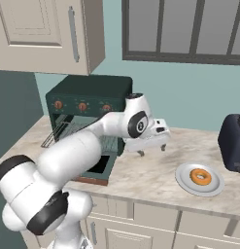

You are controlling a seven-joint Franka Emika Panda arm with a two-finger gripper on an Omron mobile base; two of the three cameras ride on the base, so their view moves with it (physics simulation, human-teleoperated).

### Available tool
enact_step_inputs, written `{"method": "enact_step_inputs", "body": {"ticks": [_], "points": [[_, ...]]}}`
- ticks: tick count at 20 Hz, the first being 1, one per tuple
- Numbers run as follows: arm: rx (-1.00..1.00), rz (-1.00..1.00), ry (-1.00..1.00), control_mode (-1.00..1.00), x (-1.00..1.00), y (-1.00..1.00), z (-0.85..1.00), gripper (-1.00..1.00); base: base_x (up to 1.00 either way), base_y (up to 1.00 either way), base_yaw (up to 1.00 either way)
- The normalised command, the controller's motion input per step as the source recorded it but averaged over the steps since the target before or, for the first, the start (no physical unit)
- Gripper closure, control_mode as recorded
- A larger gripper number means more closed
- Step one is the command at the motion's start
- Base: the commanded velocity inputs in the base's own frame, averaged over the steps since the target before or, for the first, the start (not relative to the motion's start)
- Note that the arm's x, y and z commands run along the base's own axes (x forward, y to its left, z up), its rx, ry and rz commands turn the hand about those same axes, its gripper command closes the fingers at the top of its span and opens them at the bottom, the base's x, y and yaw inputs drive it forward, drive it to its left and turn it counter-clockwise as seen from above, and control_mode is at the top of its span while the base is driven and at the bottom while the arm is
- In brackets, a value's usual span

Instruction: Pick up the bagel from the plate, place it on the toaster oven rack, close the door, and set the timer.

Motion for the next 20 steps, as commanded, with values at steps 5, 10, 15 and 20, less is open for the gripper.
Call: {"method": "enact_step_inputs", "body": {"ticks": [5, 10, 15, 20], "points": [[0.07, -0.04, 0.00, -1.00, 0.18, -0.66, -0.30, -1.00, 0.00, 0.00, 0.00], [0.05, -0.04, 0.00, -1.00, 0.16, -0.59, -0.26, -1.00, 0.00, 0.00, 0.00], [0.03, 0.00, 0.00, -1.00, 0.18, -0.40, -0.18, -1.00, 0.00, 0.00, 0.00], [0.02, 0.00, 0.00, -1.00, 0.13, -0.26, -0.17, -1.00, 0.00, 0.00, 0.00]]}}
